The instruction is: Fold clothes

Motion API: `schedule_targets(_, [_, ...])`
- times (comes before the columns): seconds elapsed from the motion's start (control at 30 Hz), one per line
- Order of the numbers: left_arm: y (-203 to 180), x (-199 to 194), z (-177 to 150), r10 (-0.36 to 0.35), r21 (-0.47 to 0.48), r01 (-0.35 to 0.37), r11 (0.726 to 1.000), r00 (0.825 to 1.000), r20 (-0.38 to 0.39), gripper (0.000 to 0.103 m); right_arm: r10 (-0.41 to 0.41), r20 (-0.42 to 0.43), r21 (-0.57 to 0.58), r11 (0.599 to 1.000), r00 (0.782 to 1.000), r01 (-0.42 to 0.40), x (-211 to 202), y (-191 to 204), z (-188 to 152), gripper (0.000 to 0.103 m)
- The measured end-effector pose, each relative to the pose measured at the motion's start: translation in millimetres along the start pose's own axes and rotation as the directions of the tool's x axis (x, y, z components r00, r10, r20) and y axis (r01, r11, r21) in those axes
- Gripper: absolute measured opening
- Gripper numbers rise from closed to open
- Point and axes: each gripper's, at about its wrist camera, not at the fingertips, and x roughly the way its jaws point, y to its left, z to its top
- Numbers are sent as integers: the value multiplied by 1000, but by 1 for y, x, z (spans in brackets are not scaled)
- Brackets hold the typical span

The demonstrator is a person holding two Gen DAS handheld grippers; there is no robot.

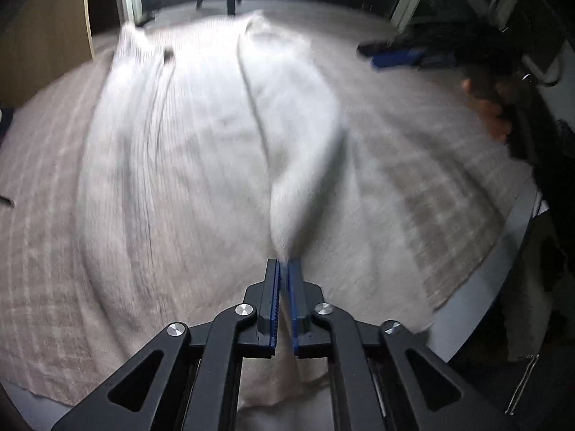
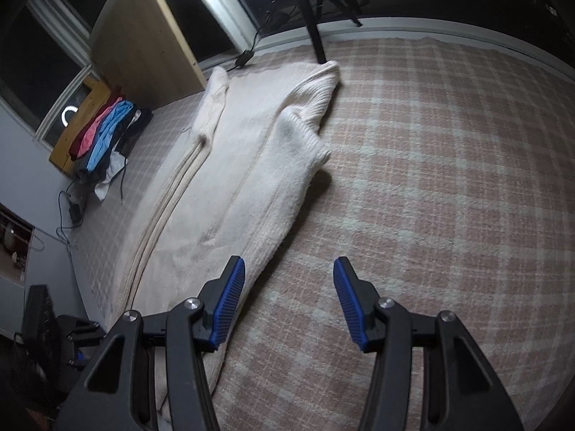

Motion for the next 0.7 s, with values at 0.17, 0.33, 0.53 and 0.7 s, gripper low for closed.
schedule_targets(0.17, [-14,-28,-4,68,45,-71,996,995,67,23,-1,-10,-45,999,1000,0,1,12,-2,51])
schedule_targets(0.33, [-62,-20,-15,-31,213,27,977,999,15,27,-10,-4,-31,999,1000,10,8,10,7,51])
schedule_targets(0.53, [-62,2,-21,-49,271,47,962,999,2,8,-37,12,17,999,999,37,21,1,28,51])
schedule_targets(0.7, [-40,-20,-12,-251,100,247,964,967,32,4,-41,20,58,998,999,39,27,-10,40,51])
